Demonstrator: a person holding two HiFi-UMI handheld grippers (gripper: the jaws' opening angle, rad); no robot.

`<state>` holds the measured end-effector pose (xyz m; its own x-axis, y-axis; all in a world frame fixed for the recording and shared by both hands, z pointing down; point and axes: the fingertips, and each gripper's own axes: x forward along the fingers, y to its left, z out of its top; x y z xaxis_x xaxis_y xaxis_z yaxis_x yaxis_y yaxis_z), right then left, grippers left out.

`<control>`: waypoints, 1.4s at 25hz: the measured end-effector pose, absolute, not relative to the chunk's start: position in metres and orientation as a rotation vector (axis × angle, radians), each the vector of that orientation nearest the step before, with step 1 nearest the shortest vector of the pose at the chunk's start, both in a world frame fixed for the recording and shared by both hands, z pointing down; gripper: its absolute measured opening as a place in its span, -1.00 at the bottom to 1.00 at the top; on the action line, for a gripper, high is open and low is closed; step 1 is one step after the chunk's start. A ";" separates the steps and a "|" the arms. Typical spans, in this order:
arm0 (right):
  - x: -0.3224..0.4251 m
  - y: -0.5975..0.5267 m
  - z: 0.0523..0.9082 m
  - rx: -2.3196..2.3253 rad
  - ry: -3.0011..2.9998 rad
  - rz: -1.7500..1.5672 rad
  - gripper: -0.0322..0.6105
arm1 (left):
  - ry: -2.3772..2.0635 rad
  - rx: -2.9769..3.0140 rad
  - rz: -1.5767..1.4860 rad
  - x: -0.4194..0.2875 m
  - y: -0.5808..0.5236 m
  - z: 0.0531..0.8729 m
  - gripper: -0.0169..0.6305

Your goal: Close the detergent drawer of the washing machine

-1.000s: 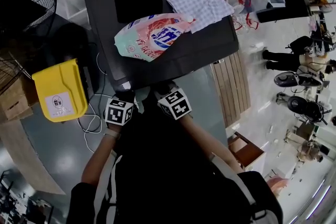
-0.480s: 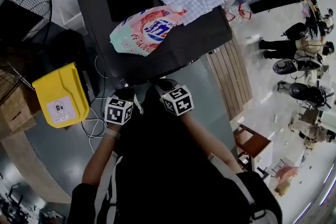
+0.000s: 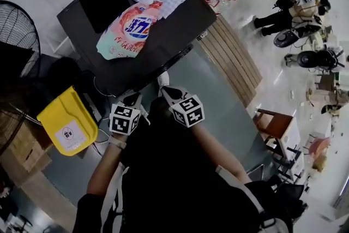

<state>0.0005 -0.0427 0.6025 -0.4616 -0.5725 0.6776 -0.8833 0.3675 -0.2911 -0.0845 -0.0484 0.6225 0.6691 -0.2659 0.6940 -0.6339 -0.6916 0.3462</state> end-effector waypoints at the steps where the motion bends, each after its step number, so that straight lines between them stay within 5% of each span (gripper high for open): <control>1: 0.005 -0.039 0.596 1.299 -2.168 0.887 -0.85 | -0.674 2.335 0.828 -0.079 -0.049 0.615 -0.91; 35: 0.247 0.026 0.334 2.052 -2.180 0.429 -0.85 | -0.146 2.943 0.317 0.179 -0.045 0.358 -0.91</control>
<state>0.2473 0.0259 0.3338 -0.0759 -0.9581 0.2762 -0.9913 0.0427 -0.1243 0.1786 -0.0447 0.3579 0.9724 -0.0780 0.2198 -0.1161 -0.9793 0.1658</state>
